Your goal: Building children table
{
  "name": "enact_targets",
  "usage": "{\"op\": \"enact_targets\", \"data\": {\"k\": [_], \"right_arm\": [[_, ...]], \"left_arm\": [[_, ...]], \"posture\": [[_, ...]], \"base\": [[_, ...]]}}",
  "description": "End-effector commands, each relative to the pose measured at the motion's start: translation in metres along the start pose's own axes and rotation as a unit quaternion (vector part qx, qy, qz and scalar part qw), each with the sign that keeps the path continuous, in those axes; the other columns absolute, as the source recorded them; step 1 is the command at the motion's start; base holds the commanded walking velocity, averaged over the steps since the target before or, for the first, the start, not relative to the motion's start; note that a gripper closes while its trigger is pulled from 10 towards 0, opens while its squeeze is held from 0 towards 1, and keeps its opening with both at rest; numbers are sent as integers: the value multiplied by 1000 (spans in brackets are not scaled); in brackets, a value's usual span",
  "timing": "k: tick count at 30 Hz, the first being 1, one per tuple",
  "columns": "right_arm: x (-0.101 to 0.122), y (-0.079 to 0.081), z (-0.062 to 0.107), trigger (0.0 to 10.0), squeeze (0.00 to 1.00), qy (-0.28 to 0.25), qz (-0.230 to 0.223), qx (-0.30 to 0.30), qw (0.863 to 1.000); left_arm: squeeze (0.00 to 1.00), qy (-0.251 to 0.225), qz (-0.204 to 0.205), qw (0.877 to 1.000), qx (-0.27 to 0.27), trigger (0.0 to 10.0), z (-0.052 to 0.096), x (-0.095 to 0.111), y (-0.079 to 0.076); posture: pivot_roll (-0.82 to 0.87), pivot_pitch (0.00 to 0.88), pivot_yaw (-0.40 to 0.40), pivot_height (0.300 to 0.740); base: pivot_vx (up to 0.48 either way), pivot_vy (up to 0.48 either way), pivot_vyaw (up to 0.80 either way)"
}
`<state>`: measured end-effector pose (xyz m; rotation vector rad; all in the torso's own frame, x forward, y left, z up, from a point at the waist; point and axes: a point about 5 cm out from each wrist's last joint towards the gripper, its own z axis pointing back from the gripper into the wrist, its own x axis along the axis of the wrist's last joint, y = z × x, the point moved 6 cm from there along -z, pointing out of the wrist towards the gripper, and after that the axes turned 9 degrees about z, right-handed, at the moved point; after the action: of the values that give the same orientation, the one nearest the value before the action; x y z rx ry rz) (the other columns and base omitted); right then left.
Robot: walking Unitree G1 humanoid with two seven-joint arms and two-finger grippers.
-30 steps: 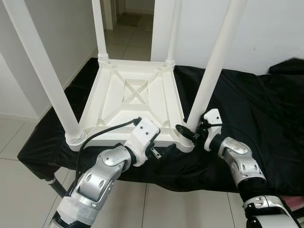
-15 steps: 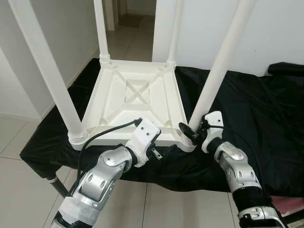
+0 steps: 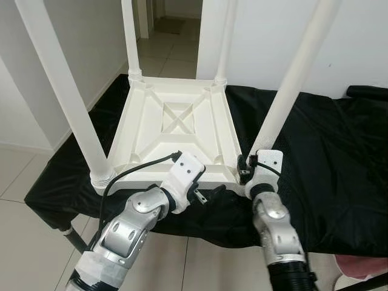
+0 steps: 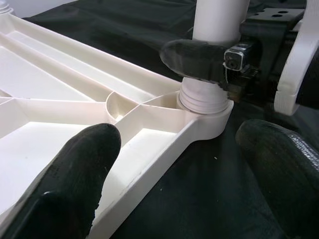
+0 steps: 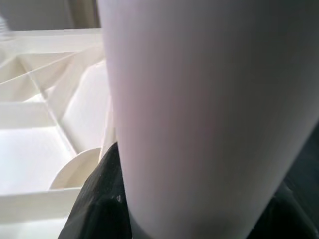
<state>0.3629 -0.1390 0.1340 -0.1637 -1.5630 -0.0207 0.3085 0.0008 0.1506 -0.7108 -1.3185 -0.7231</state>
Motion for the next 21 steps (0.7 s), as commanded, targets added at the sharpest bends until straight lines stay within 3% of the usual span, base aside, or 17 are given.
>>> {"op": "enact_targets", "data": {"k": [1, 5, 6, 8, 9, 15, 21], "right_arm": [[-22, 1, 4, 10000, 0, 43, -6, 1, 999], [-13, 9, 9, 10000, 0, 29, -19, 20, 999], [-13, 9, 10, 10000, 580, 30, -17, 19, 999], [-13, 9, 11, 10000, 580, 31, -16, 18, 999], [-7, 11, 11, 10000, 1000, 14, -19, 37, 999], [1, 9, 11, 10000, 1000, -3, -37, 51, 998], [2, -6, 10, 10000, 1000, -18, -13, 104, 994]], "left_arm": [[0, 3, -1, 1000, -6, 10000, -1, -1, 0], [0, 4, -1, 1000, -6, 10000, 0, -1, -1], [0, 4, -1, 1000, -6, 10000, 0, -1, 0], [0, 4, -1, 1000, -6, 10000, 0, 0, 0], [0, 4, -1, 1000, -4, 10000, 0, 0, 2], [0, 4, -2, 1000, -3, 10000, 0, 0, 2], [0, 5, -2, 1000, -4, 10000, 0, 0, 2]], "posture": [[-7, 0, -14, 740], [-7, 0, -10, 740], [-7, 0, -8, 740], [-7, 0, -8, 740], [-9, 0, -6, 740], [-11, 1, -4, 740], [-11, 1, -4, 740]], "base": [[0, 0, 0], [0, 0, 0], [0, 0, 0], [0, 0, 0], [0, 0, 0], [0, 0, 0], [0, 0, 0]]}}
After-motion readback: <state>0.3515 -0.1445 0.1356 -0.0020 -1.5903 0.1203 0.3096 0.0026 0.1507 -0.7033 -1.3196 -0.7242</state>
